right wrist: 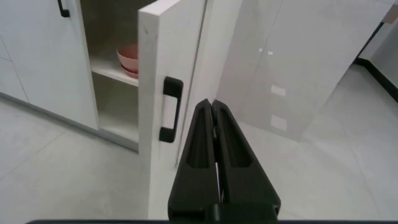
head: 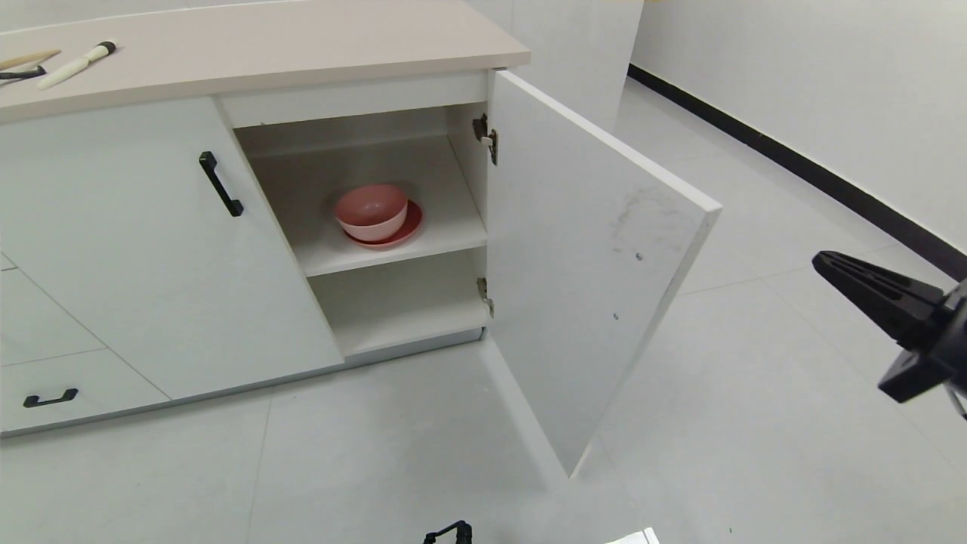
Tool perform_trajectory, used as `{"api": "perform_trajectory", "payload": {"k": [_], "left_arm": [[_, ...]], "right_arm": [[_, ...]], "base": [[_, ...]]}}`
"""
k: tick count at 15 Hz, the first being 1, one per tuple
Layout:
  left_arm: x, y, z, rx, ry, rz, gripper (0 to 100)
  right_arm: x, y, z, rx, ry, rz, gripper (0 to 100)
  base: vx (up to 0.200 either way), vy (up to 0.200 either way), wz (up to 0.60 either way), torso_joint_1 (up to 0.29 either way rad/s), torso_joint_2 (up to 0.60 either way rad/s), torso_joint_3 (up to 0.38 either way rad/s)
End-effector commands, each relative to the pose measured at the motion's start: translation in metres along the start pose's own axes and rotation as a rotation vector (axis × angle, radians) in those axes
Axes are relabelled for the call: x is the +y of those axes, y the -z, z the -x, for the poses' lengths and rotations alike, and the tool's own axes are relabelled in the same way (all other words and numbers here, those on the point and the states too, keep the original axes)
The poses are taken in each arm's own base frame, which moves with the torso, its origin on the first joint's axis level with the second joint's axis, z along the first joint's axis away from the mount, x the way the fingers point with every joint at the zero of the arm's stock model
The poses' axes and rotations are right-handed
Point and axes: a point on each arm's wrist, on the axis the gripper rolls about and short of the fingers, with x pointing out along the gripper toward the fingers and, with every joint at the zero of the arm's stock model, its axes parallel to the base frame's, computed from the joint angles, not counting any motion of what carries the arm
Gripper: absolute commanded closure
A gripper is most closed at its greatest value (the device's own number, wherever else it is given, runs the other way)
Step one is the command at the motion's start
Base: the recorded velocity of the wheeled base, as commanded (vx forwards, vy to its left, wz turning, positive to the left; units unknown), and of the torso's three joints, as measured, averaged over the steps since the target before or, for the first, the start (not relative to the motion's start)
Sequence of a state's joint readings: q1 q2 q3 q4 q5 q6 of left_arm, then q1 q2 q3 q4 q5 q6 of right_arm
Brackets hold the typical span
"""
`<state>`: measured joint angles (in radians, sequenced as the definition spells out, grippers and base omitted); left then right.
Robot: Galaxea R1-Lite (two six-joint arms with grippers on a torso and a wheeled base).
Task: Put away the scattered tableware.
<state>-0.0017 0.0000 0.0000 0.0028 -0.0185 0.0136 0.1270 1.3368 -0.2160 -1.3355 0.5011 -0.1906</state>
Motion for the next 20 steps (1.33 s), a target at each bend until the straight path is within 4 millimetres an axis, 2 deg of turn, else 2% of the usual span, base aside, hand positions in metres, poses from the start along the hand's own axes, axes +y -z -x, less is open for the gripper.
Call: {"api": "perform_trajectory", "payload": {"k": [1,5,8,12,20], "left_arm": [[0.000,0.000,0.000,0.002,0.000,0.000,0],[0.000,0.000,0.000,0.000,0.000,0.018,0],[0.000,0.000,0.000,0.000,0.000,0.020,0],[0.000,-0.001,0.000,-0.001,0.000,0.021,0],[0.000,-0.001,0.000,-0.001,0.000,0.021,0]], "right_arm": [[-0.009,0.012,-0.030,0.028,-0.029,-0.016,100],[-0.014,0.024,-0.069,0.027,-0.075,-0.027,100],[-0.012,0.030,-0.087,0.022,-0.108,-0.030,100],[-0.004,0.033,-0.099,0.017,-0.146,-0.038,100],[0.013,0.031,-0.106,0.000,-0.212,-0.050,100]], "base": [[0.000,0.000,0.00,0.000,0.00,0.000],[0.000,0.000,0.00,0.000,0.00,0.000],[0.000,0.000,0.00,0.000,0.00,0.000],[0.000,0.000,0.00,0.000,0.00,0.000],[0.000,0.000,0.00,0.000,0.00,0.000]]}}
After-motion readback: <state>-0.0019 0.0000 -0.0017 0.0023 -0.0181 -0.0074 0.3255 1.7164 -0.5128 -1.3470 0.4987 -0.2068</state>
